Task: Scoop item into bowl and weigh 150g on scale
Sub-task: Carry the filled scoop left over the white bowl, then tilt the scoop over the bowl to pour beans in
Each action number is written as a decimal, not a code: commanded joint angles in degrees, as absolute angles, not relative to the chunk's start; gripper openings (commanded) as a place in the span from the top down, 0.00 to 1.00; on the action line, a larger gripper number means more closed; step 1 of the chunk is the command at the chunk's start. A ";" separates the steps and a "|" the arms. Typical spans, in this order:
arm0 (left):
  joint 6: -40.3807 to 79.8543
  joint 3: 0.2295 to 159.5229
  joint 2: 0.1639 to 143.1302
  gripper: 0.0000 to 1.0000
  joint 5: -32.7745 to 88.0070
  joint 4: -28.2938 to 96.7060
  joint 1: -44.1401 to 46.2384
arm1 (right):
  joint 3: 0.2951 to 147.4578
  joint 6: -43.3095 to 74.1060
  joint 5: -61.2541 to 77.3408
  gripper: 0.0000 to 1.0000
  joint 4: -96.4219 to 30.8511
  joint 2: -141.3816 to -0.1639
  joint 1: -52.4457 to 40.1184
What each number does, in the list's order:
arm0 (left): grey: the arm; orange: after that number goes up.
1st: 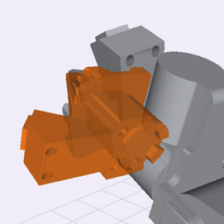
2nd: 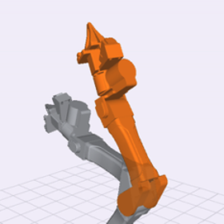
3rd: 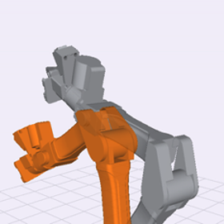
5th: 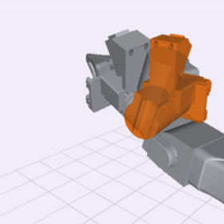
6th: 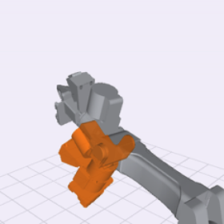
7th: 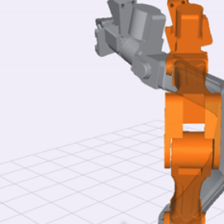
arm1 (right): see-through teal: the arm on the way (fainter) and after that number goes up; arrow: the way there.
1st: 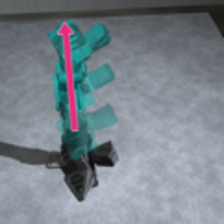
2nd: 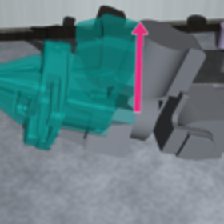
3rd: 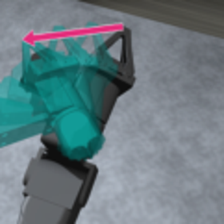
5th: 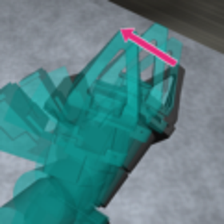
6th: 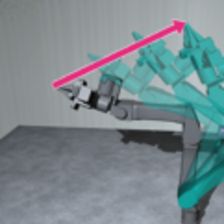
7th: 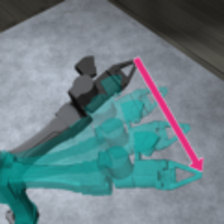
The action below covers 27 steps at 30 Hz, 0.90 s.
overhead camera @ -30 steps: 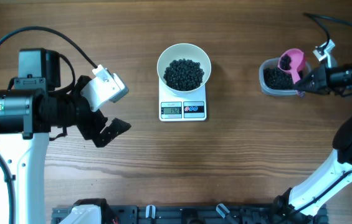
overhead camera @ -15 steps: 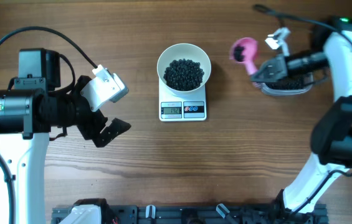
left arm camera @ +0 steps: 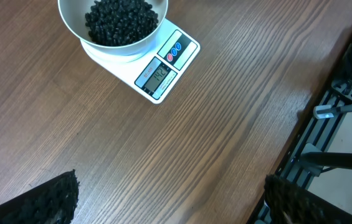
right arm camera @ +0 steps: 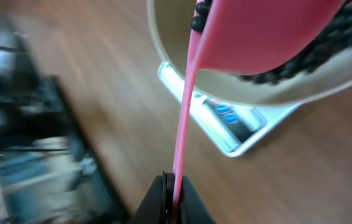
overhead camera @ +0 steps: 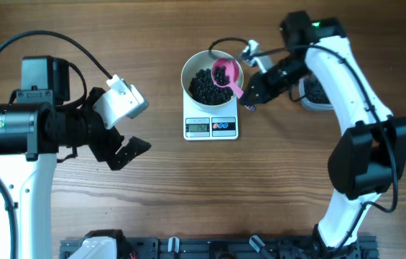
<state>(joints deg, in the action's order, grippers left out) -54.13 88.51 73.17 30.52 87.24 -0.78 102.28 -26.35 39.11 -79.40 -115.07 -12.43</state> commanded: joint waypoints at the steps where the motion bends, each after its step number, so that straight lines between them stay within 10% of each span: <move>1: -54.68 89.32 72.60 0.00 30.94 87.31 -1.08 | 103.53 -22.35 24.29 0.96 -76.27 -112.09 -15.90; 27: -54.68 89.32 72.60 0.00 30.94 87.31 -1.08 | 103.59 -16.25 11.77 0.96 -69.73 -107.26 -21.80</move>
<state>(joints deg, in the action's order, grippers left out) -54.13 88.51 73.17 30.52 87.24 -0.78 102.39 -17.65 12.16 -70.00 -109.16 -21.45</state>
